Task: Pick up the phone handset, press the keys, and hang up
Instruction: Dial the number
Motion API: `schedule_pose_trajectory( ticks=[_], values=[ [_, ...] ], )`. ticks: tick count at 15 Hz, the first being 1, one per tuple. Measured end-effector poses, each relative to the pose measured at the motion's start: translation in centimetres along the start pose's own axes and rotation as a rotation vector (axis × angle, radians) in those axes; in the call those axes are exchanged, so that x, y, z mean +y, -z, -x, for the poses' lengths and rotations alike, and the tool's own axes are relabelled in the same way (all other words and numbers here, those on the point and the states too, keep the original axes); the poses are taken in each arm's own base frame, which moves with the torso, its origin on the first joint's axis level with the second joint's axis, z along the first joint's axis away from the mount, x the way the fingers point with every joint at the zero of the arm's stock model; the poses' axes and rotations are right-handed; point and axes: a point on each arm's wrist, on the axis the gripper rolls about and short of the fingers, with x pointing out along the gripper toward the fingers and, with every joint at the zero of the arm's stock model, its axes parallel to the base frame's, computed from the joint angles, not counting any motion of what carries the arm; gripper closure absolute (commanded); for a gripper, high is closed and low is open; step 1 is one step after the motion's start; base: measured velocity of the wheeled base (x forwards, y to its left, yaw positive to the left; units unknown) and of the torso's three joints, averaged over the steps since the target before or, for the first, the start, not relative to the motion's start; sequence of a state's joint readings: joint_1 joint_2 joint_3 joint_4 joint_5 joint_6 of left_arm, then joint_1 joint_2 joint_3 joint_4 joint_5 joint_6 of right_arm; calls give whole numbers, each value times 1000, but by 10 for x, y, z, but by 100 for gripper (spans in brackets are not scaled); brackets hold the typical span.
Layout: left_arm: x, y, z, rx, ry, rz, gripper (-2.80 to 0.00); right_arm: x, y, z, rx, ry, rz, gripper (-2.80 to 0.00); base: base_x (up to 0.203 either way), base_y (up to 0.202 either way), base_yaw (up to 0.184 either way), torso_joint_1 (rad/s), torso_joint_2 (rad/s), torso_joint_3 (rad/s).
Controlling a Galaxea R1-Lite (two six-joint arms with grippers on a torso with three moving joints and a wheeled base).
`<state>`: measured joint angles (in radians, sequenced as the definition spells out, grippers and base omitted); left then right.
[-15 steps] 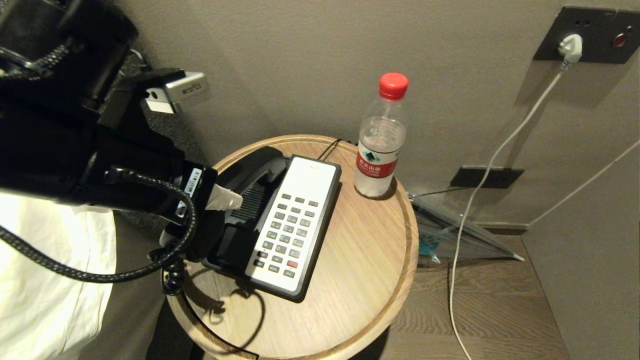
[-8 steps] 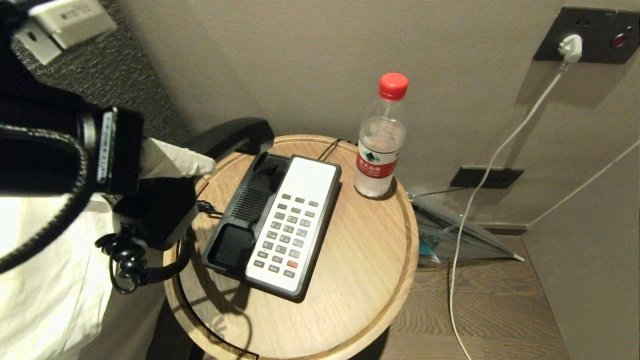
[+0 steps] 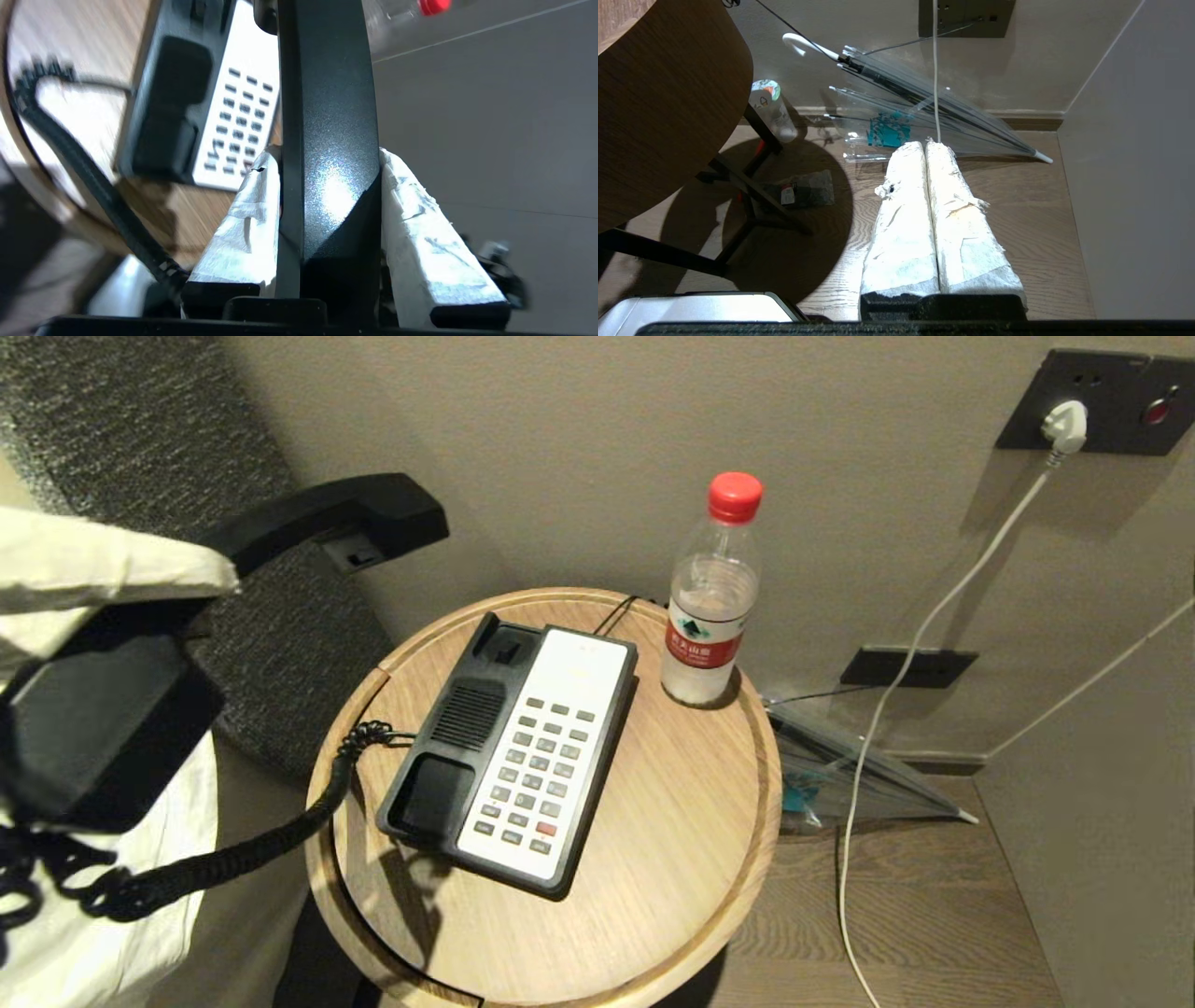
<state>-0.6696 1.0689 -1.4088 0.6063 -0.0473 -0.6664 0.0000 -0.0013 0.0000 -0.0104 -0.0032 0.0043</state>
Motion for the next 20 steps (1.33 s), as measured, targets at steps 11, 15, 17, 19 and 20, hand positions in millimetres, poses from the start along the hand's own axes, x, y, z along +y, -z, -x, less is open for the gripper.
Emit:
schedule_pose_trajectory(
  ticks=[11,15,17,19,20],
  values=[
    [49,74,81,-57,287,216,0,0,0,0,0,0,0,0,0,0,0,0,0,0],
    [47,71,84,-126,329,241,0,0,0,0,0,0,0,0,0,0,0,0,0,0],
    [45,67,78,-157,328,281,0,0,0,0,0,0,0,0,0,0,0,0,0,0],
    [44,65,72,-162,307,290,0,0,0,0,0,0,0,0,0,0,0,0,0,0],
    [43,64,69,-166,305,292,0,0,0,0,0,0,0,0,0,0,0,0,0,0]
  ],
)
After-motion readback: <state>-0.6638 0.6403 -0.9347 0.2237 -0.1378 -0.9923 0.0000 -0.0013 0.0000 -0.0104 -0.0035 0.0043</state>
